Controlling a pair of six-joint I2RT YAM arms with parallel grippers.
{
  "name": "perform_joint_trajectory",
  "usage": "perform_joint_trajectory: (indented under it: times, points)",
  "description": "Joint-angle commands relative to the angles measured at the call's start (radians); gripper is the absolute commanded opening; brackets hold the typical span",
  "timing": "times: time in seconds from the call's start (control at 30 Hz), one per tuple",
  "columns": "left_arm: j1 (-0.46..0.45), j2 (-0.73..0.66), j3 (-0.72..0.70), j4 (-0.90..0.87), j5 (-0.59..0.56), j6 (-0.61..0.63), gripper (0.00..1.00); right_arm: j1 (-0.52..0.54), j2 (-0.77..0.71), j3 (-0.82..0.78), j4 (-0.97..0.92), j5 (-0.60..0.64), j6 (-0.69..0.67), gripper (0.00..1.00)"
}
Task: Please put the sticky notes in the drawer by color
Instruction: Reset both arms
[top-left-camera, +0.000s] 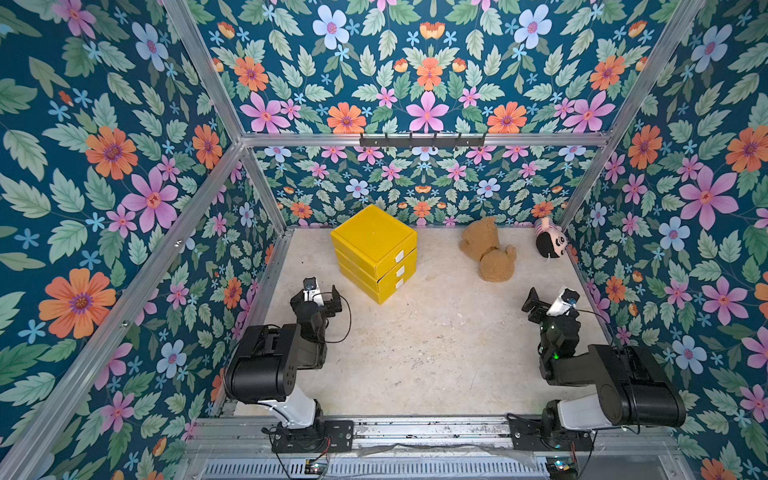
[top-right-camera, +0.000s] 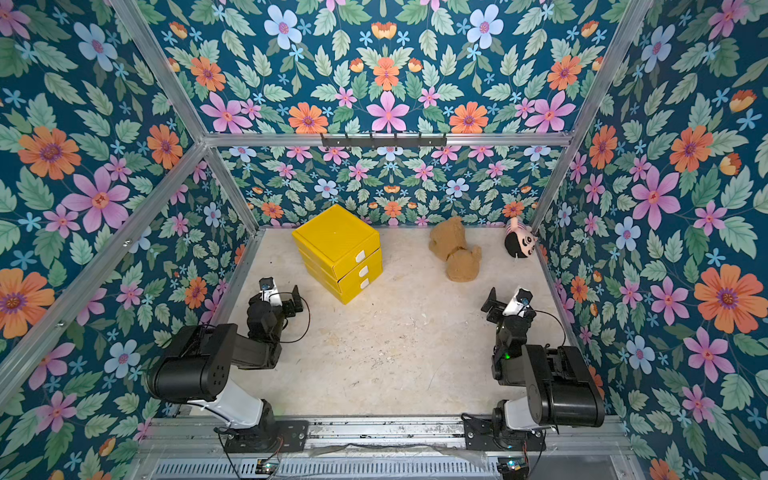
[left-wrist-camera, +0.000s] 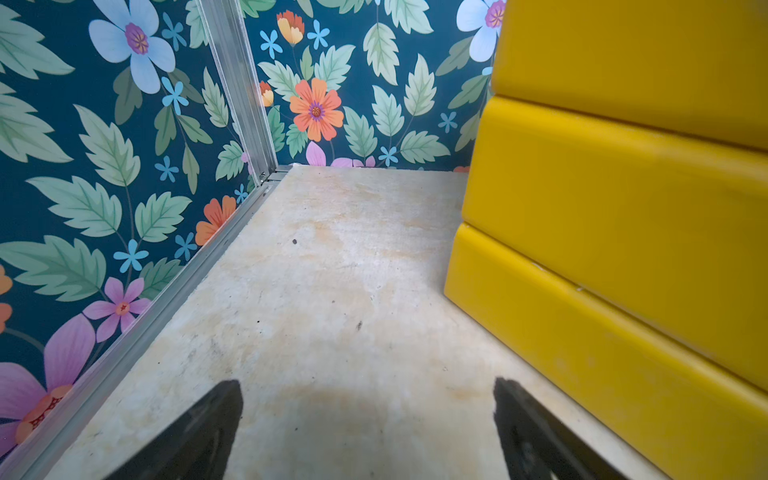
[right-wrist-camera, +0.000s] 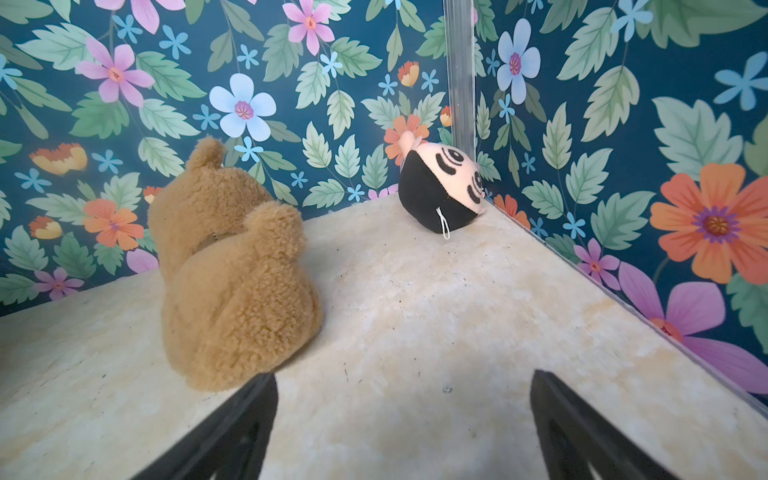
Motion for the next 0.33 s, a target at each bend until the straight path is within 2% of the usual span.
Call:
perform_joint_trajectory:
  times: [0.0,0.3]
  points:
    - [0.000,-0.001,0.002,0.000,-0.003,-0.006,1.00,0.001,0.002,0.002,0.036,-0.010,-0.006,0.99]
    - [-0.001,-0.001,0.003,-0.002,-0.003,-0.007,1.00,0.001,0.001,0.000,0.038,-0.010,-0.006,0.99]
